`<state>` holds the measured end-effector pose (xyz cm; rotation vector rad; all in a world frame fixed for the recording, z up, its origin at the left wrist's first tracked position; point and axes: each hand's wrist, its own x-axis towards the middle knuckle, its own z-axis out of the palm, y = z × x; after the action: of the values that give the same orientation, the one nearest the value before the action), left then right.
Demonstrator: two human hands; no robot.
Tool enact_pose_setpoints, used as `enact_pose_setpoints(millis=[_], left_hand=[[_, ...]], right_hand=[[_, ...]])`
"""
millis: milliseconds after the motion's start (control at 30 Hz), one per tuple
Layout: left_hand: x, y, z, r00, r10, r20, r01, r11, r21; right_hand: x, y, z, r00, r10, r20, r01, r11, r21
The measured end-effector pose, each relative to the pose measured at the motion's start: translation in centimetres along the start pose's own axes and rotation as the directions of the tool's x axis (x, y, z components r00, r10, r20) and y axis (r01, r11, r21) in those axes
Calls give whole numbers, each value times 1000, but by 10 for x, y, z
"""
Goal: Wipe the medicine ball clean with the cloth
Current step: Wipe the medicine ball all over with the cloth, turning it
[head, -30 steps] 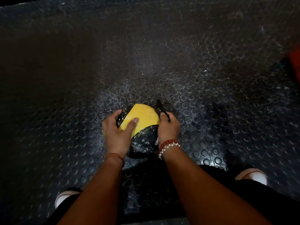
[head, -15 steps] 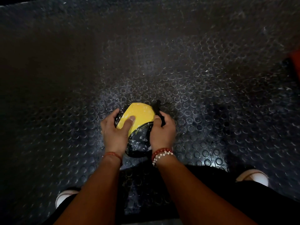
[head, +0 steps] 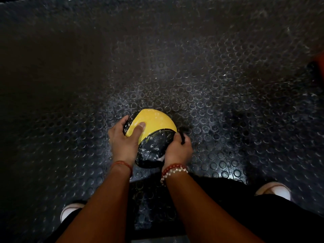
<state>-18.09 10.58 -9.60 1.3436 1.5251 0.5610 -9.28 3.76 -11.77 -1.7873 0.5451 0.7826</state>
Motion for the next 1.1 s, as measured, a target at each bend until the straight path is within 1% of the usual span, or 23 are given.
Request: enact_pose_setpoints(millis=[33,100,133,200,233,267,333,367,433,467,500,533,600,633,700,733,800,867,900,933,1000,1033,1100], left_hand=[[0,0,0,1000,-7,-8,7,1000,-6],[0,0,0,1000,-19,-21,19,1000,-22],[0,0,0,1000,-21,-24,20,999,-25],[0,1,0,999,-26,-26,25,999,-31],[0,1,0,999,-30,-25,29,999,-35],[0,1,0,999,-32,-22,31,999,-39],[0,0,0,999,-38,-24,37,999,-40],[1,0,0,999,-42,-27,41,998,-39],[2,1,0,998,-54,-28,52,998,-38],[2,2,0,998,-61,-29,60,997,-38],[3,3,1,997,-67,-32,65,997,-40],[4,5,2,997,-70,-37,69,997,-43],[5,6,3,996,-79,-49,77,996,-44],[6,6,3,995,-79,-58,77,996,-44],[7,6,3,994,-82,-75,79,996,-48],[6,6,3,993,-84,-81,80,995,-52],[5,5,1,993,-83,-87,79,995,-55],[4,4,0,993,-76,-86,71,996,-55],[3,3,0,994,-75,-83,70,996,-60],[3,2,0,994,-77,-80,72,995,-68],[2,1,0,993,-86,-80,79,993,-85],[2,0,0,992,-90,-85,82,993,-89],[3,-1,-1,991,-90,-103,82,993,-80]], right_hand=[[-7,-6,0,994,-110,16,110,993,-32],[-14,-14,1,948,-296,119,309,943,-120],[-14,-16,2,924,-347,159,371,915,-159],[-8,-21,5,908,-381,172,409,897,-169],[-2,-23,7,917,-363,163,388,908,-159],[5,-24,7,939,-308,155,330,932,-147],[19,-26,4,976,-122,181,144,983,-112],[25,-26,1,980,-21,198,44,993,-110],[29,-21,-6,960,170,221,-151,983,-100],[27,-17,-8,946,241,216,-232,970,-68],[23,-13,-9,941,276,195,-276,961,-27],[18,-9,-7,947,279,162,-285,958,17],[6,-3,-3,975,202,97,-210,974,80],[-1,-2,-1,988,132,77,-138,987,77],[-12,-3,3,995,-70,73,69,998,14],[-15,-4,3,981,-174,88,178,983,-37],[-13,-8,5,929,-339,148,357,927,-113],[-6,-13,8,898,-399,184,428,890,-156],[-2,-18,8,906,-381,185,409,899,-155],[5,-23,8,931,-319,177,344,929,-137],[20,-28,6,973,-113,203,140,983,-120],[24,-28,3,970,2,243,31,991,-133],[32,-12,-1,946,213,244,-184,973,-136]])
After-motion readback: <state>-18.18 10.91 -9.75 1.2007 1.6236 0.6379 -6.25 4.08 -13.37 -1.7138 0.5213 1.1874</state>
